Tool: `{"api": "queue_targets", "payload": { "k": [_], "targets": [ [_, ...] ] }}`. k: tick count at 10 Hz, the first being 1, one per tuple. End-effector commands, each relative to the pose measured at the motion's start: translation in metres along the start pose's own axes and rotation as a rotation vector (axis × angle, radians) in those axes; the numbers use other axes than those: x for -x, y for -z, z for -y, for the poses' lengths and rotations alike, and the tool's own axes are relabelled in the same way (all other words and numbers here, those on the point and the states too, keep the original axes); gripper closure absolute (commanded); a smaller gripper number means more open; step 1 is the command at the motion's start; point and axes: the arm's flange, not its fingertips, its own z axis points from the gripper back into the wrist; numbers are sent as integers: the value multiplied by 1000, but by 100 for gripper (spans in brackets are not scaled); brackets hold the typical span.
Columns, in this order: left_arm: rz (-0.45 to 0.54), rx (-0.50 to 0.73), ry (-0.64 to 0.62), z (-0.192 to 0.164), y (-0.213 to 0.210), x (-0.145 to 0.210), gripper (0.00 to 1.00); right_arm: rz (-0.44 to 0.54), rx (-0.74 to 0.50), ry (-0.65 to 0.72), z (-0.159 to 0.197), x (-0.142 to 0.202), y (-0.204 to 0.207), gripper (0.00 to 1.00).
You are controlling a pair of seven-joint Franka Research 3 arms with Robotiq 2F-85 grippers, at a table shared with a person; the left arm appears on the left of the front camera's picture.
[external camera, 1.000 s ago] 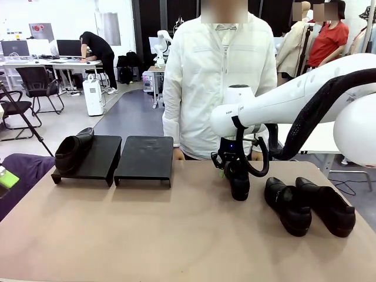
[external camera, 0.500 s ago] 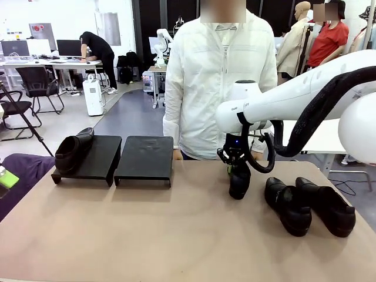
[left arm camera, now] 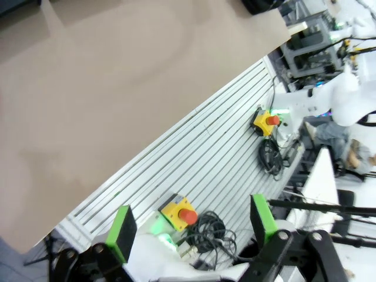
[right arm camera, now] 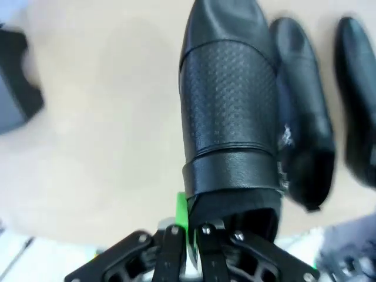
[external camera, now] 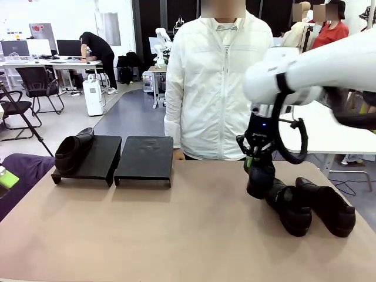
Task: Organize the shoes by placing them on the stand.
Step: Pick up one Shoe and place it in the middle of the table.
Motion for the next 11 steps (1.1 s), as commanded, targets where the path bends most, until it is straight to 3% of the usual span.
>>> {"api": "queue_targets", "payload": {
  "k": [1, 2, 3, 4, 7, 9, 11],
  "targets": [
    [11, 19, 18, -1, -1, 0, 0, 68, -99, -191, 27, 70, -1, 100],
    [11, 19, 18, -1, -1, 0, 0, 89, -119, -266, 25, 70, 2, 100],
    [11, 19, 18, -1, -1, 0, 0, 37, -134, -308, 22, 40, -5, 100],
    [11, 19, 18, -1, -1, 0, 0, 46, -40, -161, 17, 72, -6, 100],
    [11, 19, 18, -1, -1, 0, 0, 47, -57, -218, 22, 74, 0, 100],
    [11, 19, 18, -1, -1, 0, 0, 181, -81, -447, -51, 119, 10, 100],
    [11, 19, 18, -1, -1, 0, 0, 106, -103, -512, -126, 154, 44, 100]
  ]
}}
